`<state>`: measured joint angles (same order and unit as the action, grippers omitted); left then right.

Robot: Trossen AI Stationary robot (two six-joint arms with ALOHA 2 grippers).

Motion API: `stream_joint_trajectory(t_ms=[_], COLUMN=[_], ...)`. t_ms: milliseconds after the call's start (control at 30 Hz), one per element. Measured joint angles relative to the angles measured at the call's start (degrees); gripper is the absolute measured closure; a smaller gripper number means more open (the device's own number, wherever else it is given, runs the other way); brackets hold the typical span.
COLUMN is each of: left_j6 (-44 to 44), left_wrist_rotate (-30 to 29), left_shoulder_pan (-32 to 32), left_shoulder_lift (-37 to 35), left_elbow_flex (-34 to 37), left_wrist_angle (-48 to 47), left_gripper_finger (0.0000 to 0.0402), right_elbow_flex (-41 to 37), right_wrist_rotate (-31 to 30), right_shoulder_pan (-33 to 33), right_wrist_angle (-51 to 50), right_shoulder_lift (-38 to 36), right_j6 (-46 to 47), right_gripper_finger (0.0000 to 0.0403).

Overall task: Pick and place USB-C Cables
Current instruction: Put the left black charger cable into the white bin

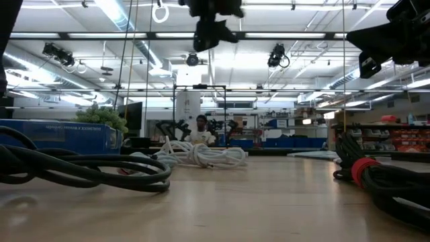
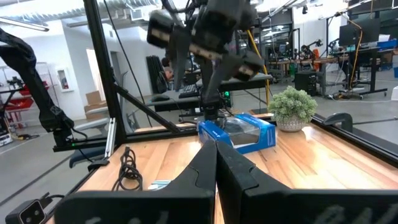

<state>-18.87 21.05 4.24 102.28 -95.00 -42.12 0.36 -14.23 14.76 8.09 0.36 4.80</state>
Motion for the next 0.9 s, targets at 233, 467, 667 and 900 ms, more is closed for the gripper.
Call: stream_joint_trajectory(t_ms=[233,467,667,900], left_j6=[8.8,12.2,6.0,1.1], left_wrist_rotate=[0.6,-2.9,0.0,0.2], left_shoulder_pan=[-4.0,-8.9,-12.0,-18.5], left_shoulder_lift=[0.4,2.2,4.6,6.4], left_elbow_flex=[0.0,0.2,0.2,0.2], left_wrist_angle=[-14.3,-22.0,-25.8,-26.6], left_gripper_finger=[0.0199,0.0215,0.0223,0.0223], right_elbow_flex=[0.0,0.0,0.0,0.0], right_wrist_rotate=[0.0,0.0,0.0,0.0], right_shoulder_pan=[0.0,0.0,0.0,0.0], right_wrist_angle=[0.1,0.1,0.0,-0.1], right_shoulder_lift=[0.1,0.1,0.1,0.1], right_j6=[0.0,0.0,0.0,0.0], right_gripper_finger=[0.0394,0.0394,0.0394,0.0394])
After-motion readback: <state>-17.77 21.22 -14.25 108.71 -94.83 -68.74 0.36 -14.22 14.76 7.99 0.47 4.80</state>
